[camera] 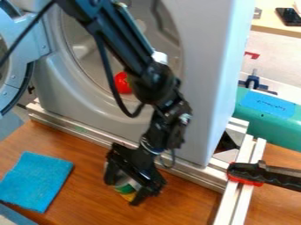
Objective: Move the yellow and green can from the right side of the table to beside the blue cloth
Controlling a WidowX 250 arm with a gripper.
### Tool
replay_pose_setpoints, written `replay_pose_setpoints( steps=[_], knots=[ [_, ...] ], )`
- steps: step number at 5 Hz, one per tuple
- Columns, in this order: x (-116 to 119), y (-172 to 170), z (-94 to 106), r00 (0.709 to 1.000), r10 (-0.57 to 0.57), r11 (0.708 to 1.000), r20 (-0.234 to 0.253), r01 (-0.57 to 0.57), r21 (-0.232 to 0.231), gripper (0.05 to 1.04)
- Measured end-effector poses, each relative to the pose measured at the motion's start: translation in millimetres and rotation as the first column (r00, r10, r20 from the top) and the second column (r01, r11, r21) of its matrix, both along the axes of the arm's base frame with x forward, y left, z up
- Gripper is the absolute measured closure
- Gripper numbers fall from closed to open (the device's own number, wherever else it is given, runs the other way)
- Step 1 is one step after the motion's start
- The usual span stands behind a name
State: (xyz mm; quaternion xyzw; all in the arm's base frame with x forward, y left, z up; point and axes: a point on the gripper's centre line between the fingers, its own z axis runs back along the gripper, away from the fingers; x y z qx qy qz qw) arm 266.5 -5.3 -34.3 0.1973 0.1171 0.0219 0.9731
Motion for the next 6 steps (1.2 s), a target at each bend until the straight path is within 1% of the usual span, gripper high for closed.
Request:
replay_pose_setpoints(
  steps=[1,2,3,4,5,6],
  knots=[
    [2,37,8.4,0.994,0.108,0.994,0.021,-0.109,0.005,0.082],
    [-8,65,13.1,0.981,0.191,0.982,0.019,-0.191,0.001,0.082],
    [-8,68,18.4,0.983,0.184,0.983,0.016,-0.184,0.002,0.082],
    [-13,59,32.3,0.986,0.157,0.987,0.064,-0.154,-0.041,0.082],
    [-28,26,47.3,0.991,0.043,0.993,0.125,-0.029,-0.111,0.082],
    [-54,18,54.1,0.996,-0.02,0.985,0.084,0.034,-0.17,0.082]
  ],
)
